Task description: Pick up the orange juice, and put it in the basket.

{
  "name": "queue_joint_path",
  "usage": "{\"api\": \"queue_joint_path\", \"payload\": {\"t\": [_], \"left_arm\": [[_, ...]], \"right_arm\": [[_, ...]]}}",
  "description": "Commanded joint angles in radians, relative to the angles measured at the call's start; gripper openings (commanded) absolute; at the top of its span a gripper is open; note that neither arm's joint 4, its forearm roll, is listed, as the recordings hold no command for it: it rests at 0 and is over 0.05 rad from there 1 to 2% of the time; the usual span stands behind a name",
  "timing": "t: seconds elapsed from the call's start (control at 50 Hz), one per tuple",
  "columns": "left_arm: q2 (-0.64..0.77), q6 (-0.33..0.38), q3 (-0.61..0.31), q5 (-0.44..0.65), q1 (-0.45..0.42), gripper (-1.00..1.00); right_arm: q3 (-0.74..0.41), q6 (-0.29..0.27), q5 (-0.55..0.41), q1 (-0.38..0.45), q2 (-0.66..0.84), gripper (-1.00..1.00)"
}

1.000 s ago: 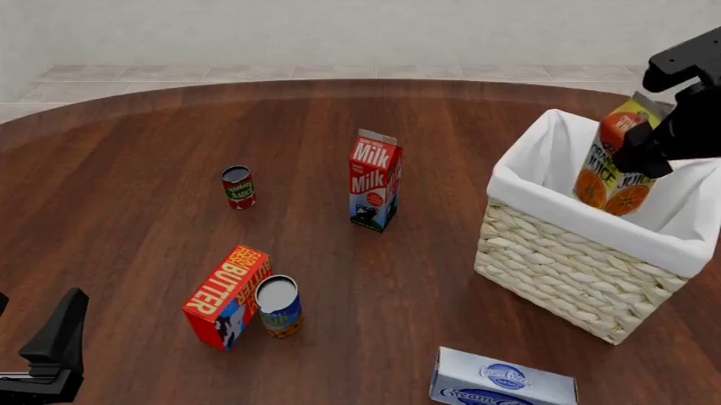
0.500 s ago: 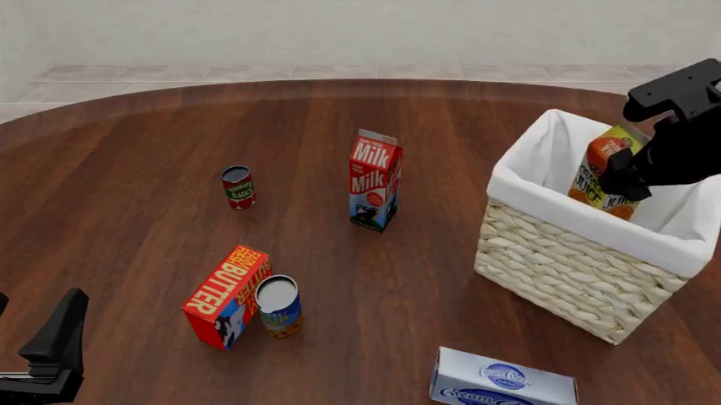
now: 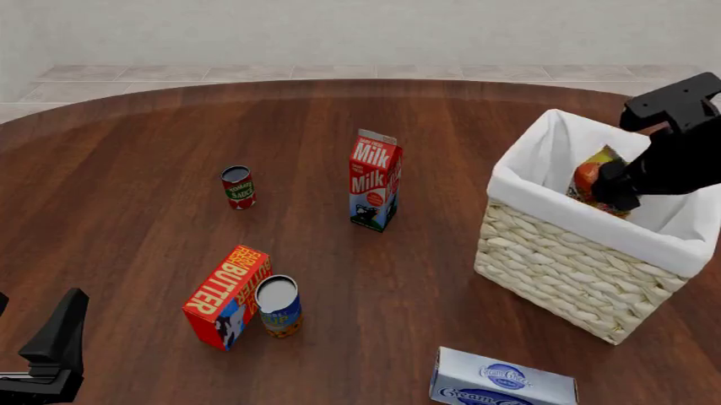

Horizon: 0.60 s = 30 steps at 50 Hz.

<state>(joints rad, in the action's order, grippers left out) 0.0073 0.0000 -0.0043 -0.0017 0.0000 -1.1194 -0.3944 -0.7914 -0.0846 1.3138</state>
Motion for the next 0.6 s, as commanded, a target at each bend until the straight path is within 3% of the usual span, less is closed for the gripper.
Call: {"api": "queue_joint_path", "payload": {"t": [0.02,0.06,0.28,0.32,0.6], "left_arm": [[0.0,0.0,0.0,0.0,0.0,1.0],[0.0,0.0,0.0,0.0,0.0,1.0],[0.0,0.0,0.0,0.0,0.0,1.0],[0.0,0.0,0.0,0.0,0.0,1.0],[0.0,0.0,0.0,0.0,0.0,1.0]], "right_arm": [[0.002,0.016,0.007,-0.004,-0.001,1.0],[-0.005,0.042,0.005,0.006,-0.008,1.0],[0.001,0.047,0.01,0.015,-0.016,1.0],[-0.007,0.077,0.006,0.03,-0.03,1.0],[-0.037,0.082,-0.02,0.043,-0.11,1.0]]}}
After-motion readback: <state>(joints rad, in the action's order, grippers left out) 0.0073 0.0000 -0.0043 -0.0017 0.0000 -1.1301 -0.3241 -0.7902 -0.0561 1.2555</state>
